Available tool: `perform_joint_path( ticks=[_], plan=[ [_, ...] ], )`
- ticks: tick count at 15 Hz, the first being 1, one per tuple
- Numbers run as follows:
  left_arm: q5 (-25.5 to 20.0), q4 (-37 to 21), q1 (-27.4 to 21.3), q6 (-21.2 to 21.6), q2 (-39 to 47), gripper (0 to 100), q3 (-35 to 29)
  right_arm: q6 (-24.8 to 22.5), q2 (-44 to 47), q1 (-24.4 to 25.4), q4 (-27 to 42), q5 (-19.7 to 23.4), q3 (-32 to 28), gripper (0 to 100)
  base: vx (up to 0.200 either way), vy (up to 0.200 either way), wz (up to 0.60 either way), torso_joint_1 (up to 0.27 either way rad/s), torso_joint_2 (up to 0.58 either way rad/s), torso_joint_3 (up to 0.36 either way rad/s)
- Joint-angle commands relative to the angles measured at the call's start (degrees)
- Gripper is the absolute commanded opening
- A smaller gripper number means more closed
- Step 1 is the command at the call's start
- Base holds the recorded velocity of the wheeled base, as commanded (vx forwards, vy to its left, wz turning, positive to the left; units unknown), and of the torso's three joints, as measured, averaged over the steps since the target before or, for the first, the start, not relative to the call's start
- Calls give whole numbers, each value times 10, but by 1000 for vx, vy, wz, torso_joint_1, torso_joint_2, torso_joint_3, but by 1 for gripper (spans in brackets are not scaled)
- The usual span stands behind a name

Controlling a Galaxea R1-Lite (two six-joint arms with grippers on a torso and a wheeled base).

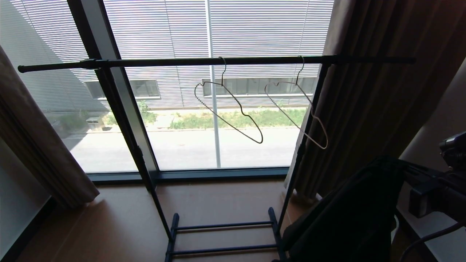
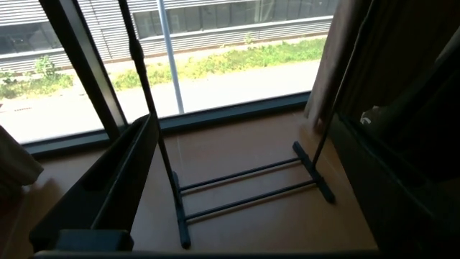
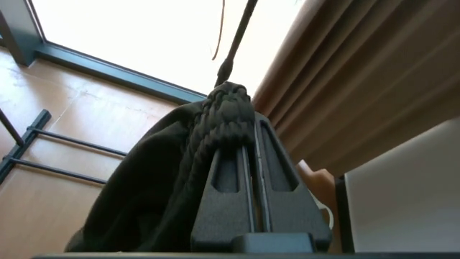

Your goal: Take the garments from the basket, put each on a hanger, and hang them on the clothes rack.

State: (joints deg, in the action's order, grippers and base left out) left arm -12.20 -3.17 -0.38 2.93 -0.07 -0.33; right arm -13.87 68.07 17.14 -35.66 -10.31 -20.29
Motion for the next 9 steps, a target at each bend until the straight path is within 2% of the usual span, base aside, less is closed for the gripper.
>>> perform_joint_path(
  ticks=[1,3,4,6,7,8,9],
  plan=[
    [1,0,0,0,1,100,0,-3,0,11,0,-1,3,0,0,0,0,0,0,0],
    [1,0,0,1,1,100,0,-5,0,56,2,-22,5,0,0,0,0,0,0,0],
    [4,-2,0,4,1,100,-1,-4,0,80,9,-55,1,0,0,0,0,0,0,0],
    [19,-15,1,47,1,100,-12,10,2,108,16,-66,-15,0,0,0,0,0,0,0],
    [20,-24,1,62,8,100,-30,29,6,117,32,-66,-33,0,0,0,0,0,0,0],
    [17,-33,7,61,66,100,-80,70,10,133,76,-66,-73,0,0,0,0,0,0,0],
    [16,-32,9,60,114,100,-106,89,16,149,109,-66,-110,0,0,0,0,0,0,0]
  ],
)
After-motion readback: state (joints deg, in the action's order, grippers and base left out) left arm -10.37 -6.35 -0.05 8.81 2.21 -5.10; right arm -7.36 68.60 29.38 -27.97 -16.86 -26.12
